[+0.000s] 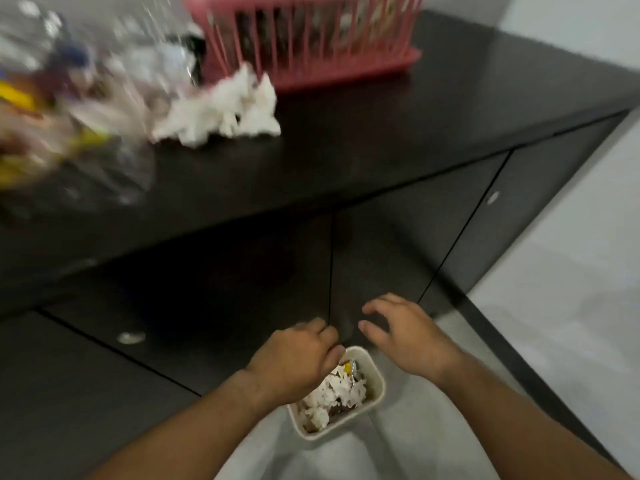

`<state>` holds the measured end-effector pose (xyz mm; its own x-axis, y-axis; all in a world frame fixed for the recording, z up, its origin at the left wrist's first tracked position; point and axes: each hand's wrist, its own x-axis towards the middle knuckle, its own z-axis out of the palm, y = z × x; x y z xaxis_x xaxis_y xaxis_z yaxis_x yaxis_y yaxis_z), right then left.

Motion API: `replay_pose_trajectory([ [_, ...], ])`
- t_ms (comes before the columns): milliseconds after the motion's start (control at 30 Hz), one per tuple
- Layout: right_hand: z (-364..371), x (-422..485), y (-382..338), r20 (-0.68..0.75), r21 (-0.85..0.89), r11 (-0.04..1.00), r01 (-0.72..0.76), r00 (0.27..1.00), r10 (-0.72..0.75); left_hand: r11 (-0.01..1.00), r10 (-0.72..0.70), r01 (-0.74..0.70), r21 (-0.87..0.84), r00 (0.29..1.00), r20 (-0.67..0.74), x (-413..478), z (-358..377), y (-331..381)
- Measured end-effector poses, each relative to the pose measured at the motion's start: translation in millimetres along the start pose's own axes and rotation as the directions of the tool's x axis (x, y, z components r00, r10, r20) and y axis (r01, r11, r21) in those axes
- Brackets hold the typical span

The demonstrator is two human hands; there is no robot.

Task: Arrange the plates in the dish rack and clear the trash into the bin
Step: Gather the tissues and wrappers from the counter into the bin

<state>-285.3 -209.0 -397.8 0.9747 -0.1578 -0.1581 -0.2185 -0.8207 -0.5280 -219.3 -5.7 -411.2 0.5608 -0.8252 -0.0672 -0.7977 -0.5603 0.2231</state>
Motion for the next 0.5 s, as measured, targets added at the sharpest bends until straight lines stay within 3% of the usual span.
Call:
replay_pose_trajectory([
  [267, -183.1, -47.3, -122.1, -0.085, 0.019, 0.998, 0.065, 0.994, -0.064, 1.000, -0.006, 0.003, -0.020, 0.990, -0.139, -35.3, -225.8, 55.4],
  [500, -236.9, -64.5, -192.3, -0.046, 0.017, 0.993, 0.117, 0.992, -0.116, 0.990, -0.101, 0.076, -0.116, 0.968, -0.229, -73.0, -305.5, 68.0],
])
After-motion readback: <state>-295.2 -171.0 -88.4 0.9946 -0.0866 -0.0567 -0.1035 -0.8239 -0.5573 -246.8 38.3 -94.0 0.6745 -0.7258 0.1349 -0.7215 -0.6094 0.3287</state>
